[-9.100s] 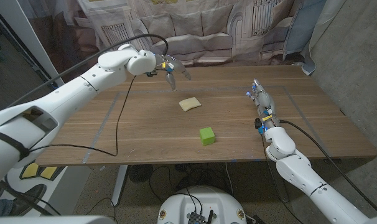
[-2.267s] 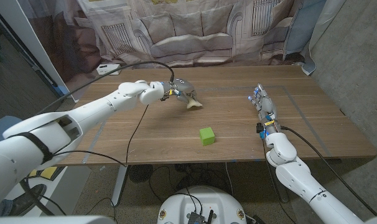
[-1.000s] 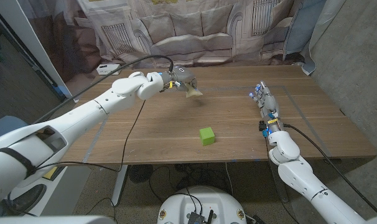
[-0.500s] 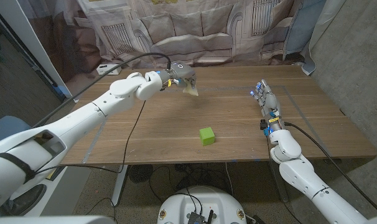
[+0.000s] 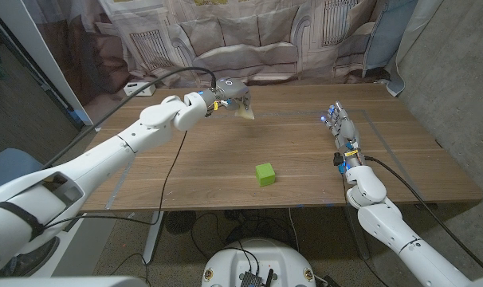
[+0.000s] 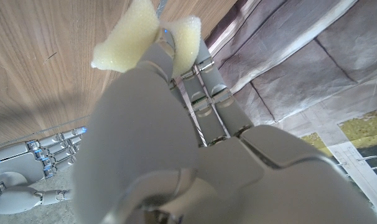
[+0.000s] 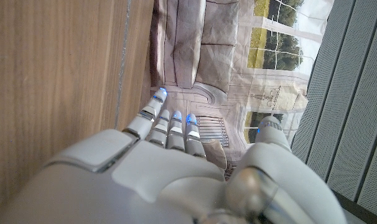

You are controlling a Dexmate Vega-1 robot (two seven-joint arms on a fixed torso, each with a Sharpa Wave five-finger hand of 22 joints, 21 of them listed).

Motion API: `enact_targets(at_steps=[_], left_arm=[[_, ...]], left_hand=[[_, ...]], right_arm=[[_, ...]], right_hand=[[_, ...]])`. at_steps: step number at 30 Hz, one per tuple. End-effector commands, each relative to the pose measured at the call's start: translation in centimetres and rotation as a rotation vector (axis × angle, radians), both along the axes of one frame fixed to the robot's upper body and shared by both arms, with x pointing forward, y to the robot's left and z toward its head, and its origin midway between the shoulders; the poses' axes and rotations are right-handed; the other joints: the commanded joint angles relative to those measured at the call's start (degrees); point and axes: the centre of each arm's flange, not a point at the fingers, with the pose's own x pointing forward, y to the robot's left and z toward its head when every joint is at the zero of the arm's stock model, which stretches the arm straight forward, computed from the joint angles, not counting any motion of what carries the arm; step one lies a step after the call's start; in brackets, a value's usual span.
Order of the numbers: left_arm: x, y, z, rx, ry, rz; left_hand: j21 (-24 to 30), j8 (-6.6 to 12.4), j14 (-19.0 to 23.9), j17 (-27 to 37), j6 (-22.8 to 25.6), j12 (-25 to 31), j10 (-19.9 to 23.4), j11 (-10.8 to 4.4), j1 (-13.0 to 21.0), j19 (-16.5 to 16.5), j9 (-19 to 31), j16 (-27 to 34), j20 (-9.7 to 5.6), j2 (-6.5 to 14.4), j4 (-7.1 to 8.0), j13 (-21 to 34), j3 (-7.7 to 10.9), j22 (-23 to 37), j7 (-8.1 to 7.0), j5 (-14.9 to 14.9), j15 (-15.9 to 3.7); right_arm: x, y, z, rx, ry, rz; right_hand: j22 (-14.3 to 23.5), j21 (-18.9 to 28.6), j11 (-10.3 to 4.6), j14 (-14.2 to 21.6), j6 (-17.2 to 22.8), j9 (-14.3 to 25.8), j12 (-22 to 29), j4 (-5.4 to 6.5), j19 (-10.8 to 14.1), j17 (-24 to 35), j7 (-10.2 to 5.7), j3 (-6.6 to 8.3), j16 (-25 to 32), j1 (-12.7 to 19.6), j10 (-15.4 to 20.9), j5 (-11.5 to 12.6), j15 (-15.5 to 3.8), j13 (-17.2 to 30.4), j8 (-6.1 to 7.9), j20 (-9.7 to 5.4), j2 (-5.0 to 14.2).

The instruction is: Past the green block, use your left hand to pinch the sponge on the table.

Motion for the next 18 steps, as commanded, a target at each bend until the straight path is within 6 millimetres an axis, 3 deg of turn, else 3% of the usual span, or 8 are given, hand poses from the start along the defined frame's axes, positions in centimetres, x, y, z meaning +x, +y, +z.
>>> enact_targets(at_steps=[1,4,8,11,12,14,18], left_arm=[[-0.18,-0.11,-0.35,0.004,0.025,0.028],[-0.14,-0.10,-0.43,0.004,0.023,0.034],[0.10,0.13,-0.41,-0.013,0.036,0.035],[0.21,0.20,-0.43,-0.019,0.063,0.055],[0.23,0.20,-0.44,-0.017,0.071,0.059],[0.25,0.23,-0.44,-0.009,0.080,0.067],[0.19,0.41,-0.39,-0.004,0.093,0.080]], left_hand=[[0.8,0.32,7.4,3.7,1.7,0.6,0.1,0.43,2.2,0.6,-0.4,0.5,-0.27,1.6,0.25,1.3,0.07,-0.1,1.30,0.0,-7.65],[1.2,0.08,7.3,4.1,1.3,0.8,0.1,0.23,2.1,0.4,-0.6,0.5,-0.39,1.6,0.40,2.0,0.01,-0.2,0.94,0.0,-7.80],[1.9,0.04,4.3,4.0,-0.7,0.4,-0.9,-0.46,1.6,-2.6,0.0,-1.4,-0.35,1.7,0.69,3.9,0.26,-0.5,-1.11,0.2,-8.45],[2.6,-0.19,3.0,1.8,-1.6,-0.9,-1.7,-1.10,1.3,-3.2,-0.1,-3.6,-0.31,1.6,0.64,3.5,0.60,-1.0,-0.84,0.5,-8.11],[2.7,-0.87,1.9,0.6,-3.3,-2.3,-3.0,-0.29,0.7,-4.2,-0.3,-4.9,0.04,1.8,0.91,3.0,0.63,-1.5,-0.79,0.5,-7.96],[2.8,-1.61,0.6,-0.2,-4.9,-3.4,-4.1,-0.36,-0.1,-5.1,-0.6,-6.0,0.34,2.2,1.31,2.6,0.64,-2.0,-0.28,0.5,-7.34],[2.6,-2.98,-2.1,-2.4,-7.3,-5.8,-6.2,1.16,-3.4,-6.8,-1.0,-8.6,1.06,2.1,2.56,1.4,0.14,-3.2,0.35,0.2,-5.80]], right_arm=[[0.02,0.11,-0.19,0.002,0.000,0.011],[-0.03,0.14,-0.19,0.000,0.000,0.010],[-0.20,0.17,-0.18,-0.002,0.000,0.008],[-0.36,0.23,-0.16,-0.006,0.000,0.006],[-0.38,0.26,-0.16,-0.006,-0.001,0.007],[-0.40,0.36,-0.15,-0.008,-0.002,0.008],[-0.36,0.61,-0.13,-0.009,-0.002,0.014]], right_hand=[[0.2,0.1,0.07,0.4,0.3,0.2,0.0,0.11,0.3,0.2,0.30,-0.10,0.3,0.4,0.0,0.1,-0.19,0.3,0.24,-0.32,0.26],[0.2,0.1,0.14,0.3,0.3,0.2,0.0,0.07,0.3,0.1,0.31,-0.05,0.2,0.5,0.1,0.1,-0.15,0.3,0.21,-0.42,0.32],[0.2,0.1,0.09,0.2,0.3,0.2,0.0,0.06,0.3,0.1,0.31,-0.04,0.2,0.6,0.0,0.2,-0.17,0.3,0.20,-0.43,0.36],[0.2,0.1,0.03,0.2,0.4,0.2,0.0,0.05,0.3,0.1,0.37,-0.06,0.2,0.6,0.1,0.1,-0.19,0.3,0.21,-0.41,0.33],[0.2,0.1,0.04,0.2,0.4,0.2,0.0,0.05,0.3,0.1,0.39,-0.06,0.1,0.6,0.1,0.1,-0.22,0.3,0.21,-0.40,0.32],[0.2,0.0,0.03,0.2,0.4,0.2,0.0,0.05,0.3,0.1,0.40,-0.07,0.1,0.6,0.1,0.1,-0.18,0.3,0.19,-0.39,0.31],[0.2,0.0,-0.02,0.2,0.4,0.2,0.0,0.04,0.3,0.2,0.39,-0.09,0.1,0.6,0.1,0.1,-0.14,0.3,0.17,-0.38,0.29]])
